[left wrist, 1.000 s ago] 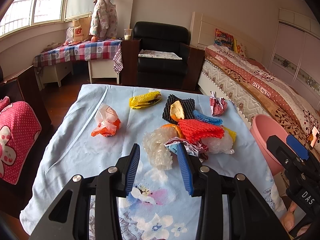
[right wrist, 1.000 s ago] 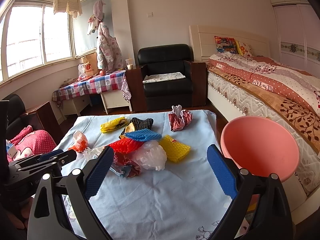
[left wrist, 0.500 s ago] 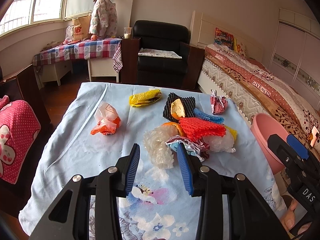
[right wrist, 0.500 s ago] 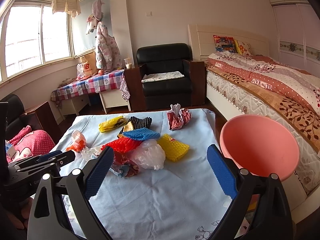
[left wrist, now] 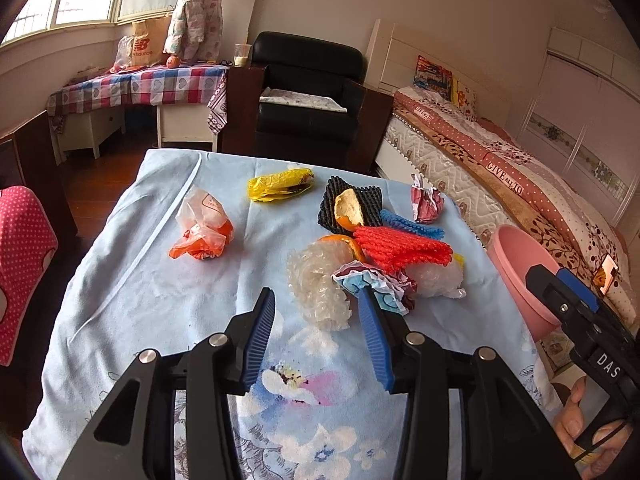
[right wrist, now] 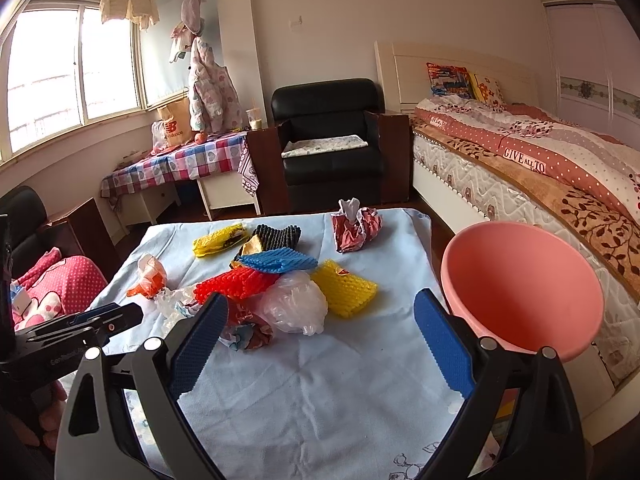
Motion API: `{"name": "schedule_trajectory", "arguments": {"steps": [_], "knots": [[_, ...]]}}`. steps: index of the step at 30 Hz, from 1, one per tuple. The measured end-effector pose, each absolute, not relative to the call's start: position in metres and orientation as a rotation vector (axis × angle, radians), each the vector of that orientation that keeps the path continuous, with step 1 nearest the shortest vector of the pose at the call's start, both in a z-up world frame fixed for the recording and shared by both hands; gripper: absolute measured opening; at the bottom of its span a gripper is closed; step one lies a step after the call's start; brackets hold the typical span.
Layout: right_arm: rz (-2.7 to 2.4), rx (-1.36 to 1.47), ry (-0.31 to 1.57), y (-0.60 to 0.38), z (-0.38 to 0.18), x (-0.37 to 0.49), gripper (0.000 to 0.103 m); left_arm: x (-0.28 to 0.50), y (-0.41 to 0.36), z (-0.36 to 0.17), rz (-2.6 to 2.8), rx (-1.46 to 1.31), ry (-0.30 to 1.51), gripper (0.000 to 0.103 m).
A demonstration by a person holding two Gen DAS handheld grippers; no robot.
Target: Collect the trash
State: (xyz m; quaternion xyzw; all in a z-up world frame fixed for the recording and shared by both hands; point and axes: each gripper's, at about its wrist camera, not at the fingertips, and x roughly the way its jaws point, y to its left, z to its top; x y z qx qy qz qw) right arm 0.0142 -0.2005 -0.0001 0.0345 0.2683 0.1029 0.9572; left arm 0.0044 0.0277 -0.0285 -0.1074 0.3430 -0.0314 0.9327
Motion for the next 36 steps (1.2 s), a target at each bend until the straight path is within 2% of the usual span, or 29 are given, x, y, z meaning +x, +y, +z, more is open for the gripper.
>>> {"name": "schedule_trajectory", "arguments": {"steps": [18, 23, 26, 36], "knots": [[0.28, 0.071, 0.603, -0.196, -0.014, 0.033, 0.094, 0.049, 0.016, -0.063, -0.083, -0.194, 0.858, 0.042], [0.338, 0.079, 0.608, -0.19, -0.01, 0.036, 0.09, 0.055, 0.016, -0.069, -0.088, -0.187, 0.873, 0.022], [0.392, 0.103, 0.631, -0.184, -0.009, 0.044, 0.084, 0.055, 0.02, -0.07, -0.09, -0.193, 0.873, 0.016], [0.476, 0.121, 0.71, -0.153, -0.012, 0.073, 0.067, 0.051, 0.031, -0.073, -0.104, -0.217, 0.868, 0.013]]}}
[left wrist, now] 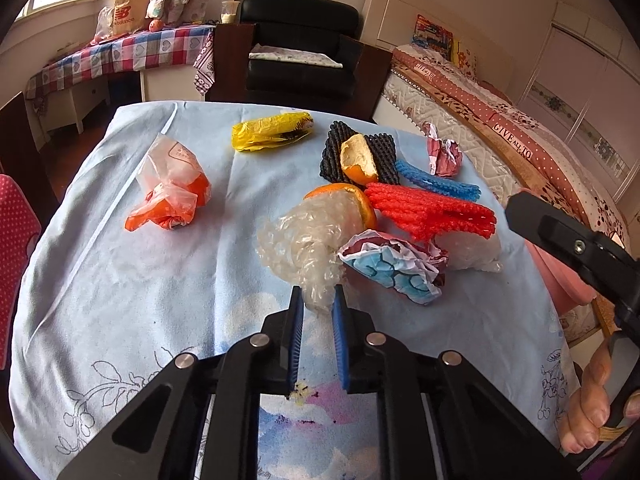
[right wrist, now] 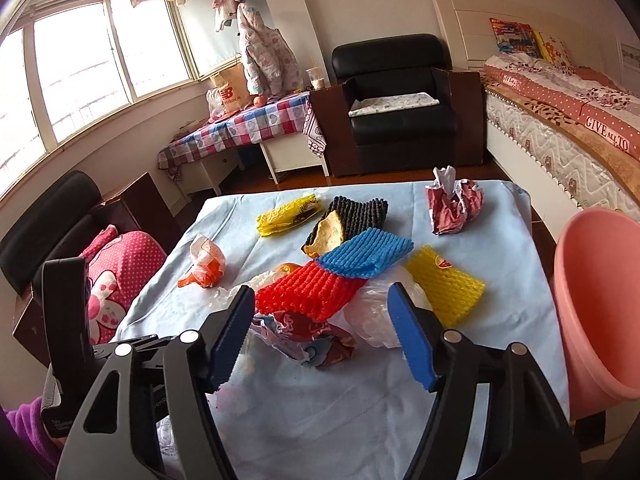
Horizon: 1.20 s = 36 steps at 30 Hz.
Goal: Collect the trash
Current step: 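Grasp the clear plastic bag with the left tool while the right tool grasps the red foam net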
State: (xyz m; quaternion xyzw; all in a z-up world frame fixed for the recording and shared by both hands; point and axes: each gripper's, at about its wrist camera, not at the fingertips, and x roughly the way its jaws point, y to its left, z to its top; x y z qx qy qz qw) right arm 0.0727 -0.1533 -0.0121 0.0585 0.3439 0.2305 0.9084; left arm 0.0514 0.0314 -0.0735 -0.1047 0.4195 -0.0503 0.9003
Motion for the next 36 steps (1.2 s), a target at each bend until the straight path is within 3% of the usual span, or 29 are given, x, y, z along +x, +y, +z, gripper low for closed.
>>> {"name": "schedule_trajectory", "arguments": {"steps": [7, 12, 17, 36], "knots": [[0.471, 0.086, 0.767, -0.138, -0.027, 0.086, 0.051, 0.052, 0.037, -0.075, -0.121, -0.241, 0.869, 0.013], [0.479, 0.09, 0.793, -0.134, -0.032, 0.087, 0.027, 0.053, 0.04, -0.076, -0.126, -0.246, 0.869, 0.013], [0.494, 0.079, 0.774, -0.135, -0.026, 0.08, 0.012, 0.05, 0.042, -0.074, -0.114, -0.249, 0.861, 0.013], [0.542, 0.156, 0.664, -0.166, 0.013, 0.044, 0.008, 0.007, 0.06, -0.014, -0.057, -0.278, 0.697, 0.012]]}}
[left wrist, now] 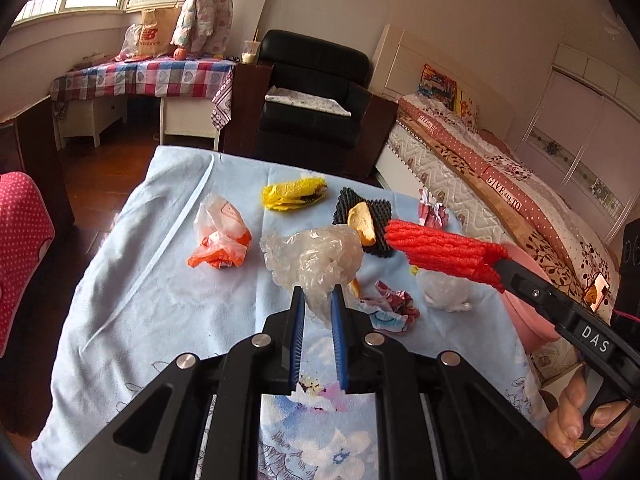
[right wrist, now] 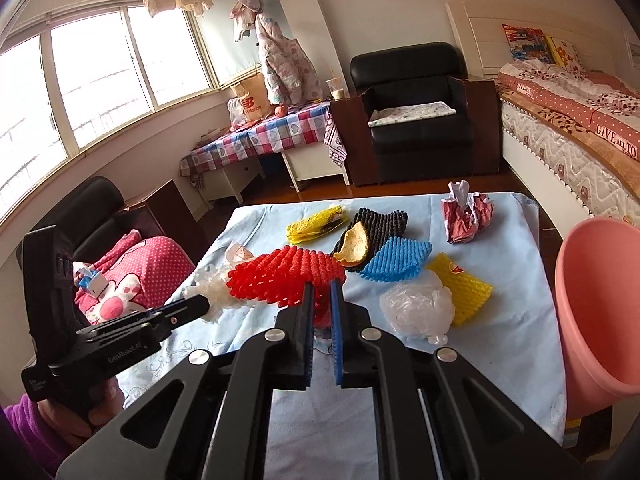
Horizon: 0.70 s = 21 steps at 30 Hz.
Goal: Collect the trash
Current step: 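Carry both items over the pink bucket and open both tools to drop them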
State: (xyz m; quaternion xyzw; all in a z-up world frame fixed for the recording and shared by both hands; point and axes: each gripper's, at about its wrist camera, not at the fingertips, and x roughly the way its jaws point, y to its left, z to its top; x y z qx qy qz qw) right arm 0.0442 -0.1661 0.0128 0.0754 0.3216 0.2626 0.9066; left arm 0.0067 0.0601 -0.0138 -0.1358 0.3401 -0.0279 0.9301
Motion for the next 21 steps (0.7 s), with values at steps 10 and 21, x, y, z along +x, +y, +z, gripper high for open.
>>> {"name": "schedule_trajectory", "arguments": {"steps": [10, 21], "knots": [[0.483, 0.223, 0.606, -0.207, 0.024, 0.035, 0.008, -0.001, 0.031, 0.017, -0.1, -0.241, 0.654, 0.012], [0.294, 0.275, 0.574, -0.284, 0.021, 0.027, 0.008, 0.016, -0.049, 0.031, -0.246, -0.177, 0.648, 0.012]]}}
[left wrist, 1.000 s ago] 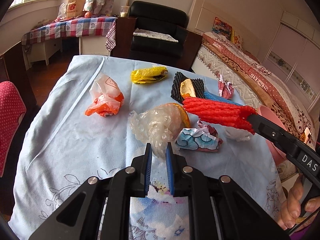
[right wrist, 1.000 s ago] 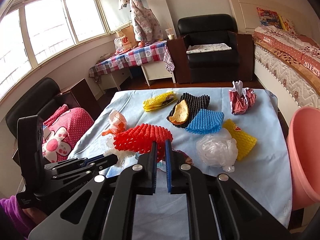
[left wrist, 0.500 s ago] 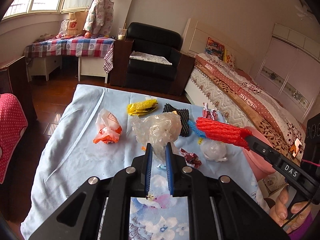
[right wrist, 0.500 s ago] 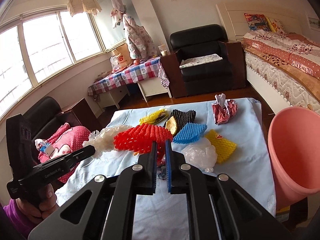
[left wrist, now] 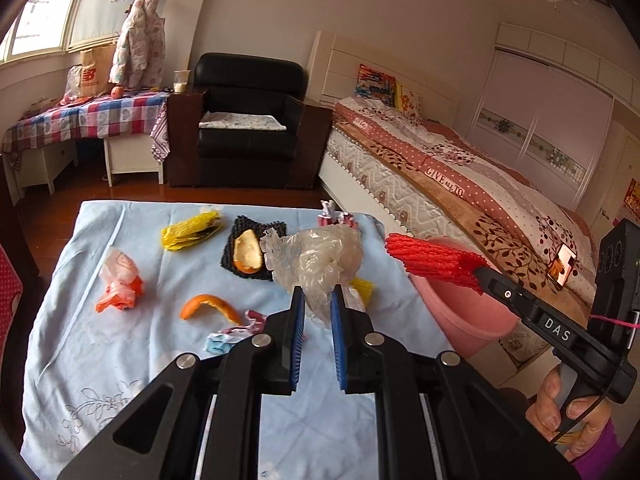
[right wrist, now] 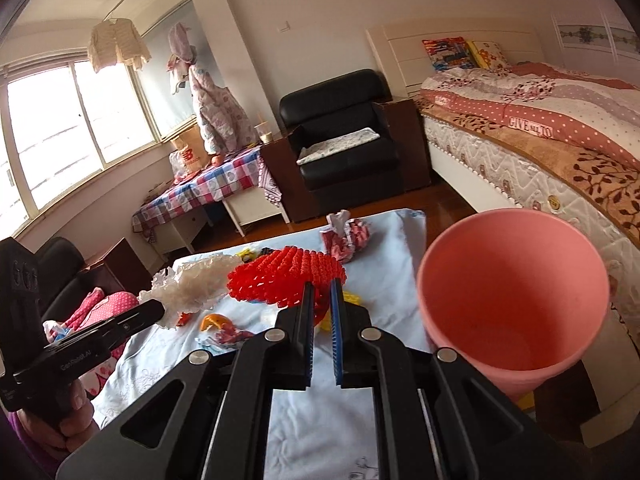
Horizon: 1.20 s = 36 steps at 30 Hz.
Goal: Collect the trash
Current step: 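Carry both items over the pink bucket and open both tools to drop them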
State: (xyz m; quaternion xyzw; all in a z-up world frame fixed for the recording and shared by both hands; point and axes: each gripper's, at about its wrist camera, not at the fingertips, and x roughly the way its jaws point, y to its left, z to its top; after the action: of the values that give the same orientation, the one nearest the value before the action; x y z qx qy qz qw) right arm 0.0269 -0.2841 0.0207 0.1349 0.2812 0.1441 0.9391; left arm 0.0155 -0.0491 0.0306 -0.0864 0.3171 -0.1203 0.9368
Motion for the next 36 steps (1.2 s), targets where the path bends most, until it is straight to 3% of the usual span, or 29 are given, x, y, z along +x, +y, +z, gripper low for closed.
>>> {"name": "schedule_trajectory", "arguments": {"steps": [20, 33, 36], "knots": [[-0.047, 0.289, 0.622, -0.397, -0.01, 0.034, 0.008, 0.075, -0.212, 0.009, -0.499, -0.036, 0.745, 0.012], [-0.114, 0.289, 0.701, -0.413, -0.032, 0.042, 0.008, 0.092, -0.256, -0.016, -0.54, 0.018, 0.802, 0.014], [-0.128, 0.285, 0.707, -0.413, -0.033, 0.043, 0.008, 0.092, -0.257, -0.017, -0.549, 0.012, 0.786, 0.025]]}}
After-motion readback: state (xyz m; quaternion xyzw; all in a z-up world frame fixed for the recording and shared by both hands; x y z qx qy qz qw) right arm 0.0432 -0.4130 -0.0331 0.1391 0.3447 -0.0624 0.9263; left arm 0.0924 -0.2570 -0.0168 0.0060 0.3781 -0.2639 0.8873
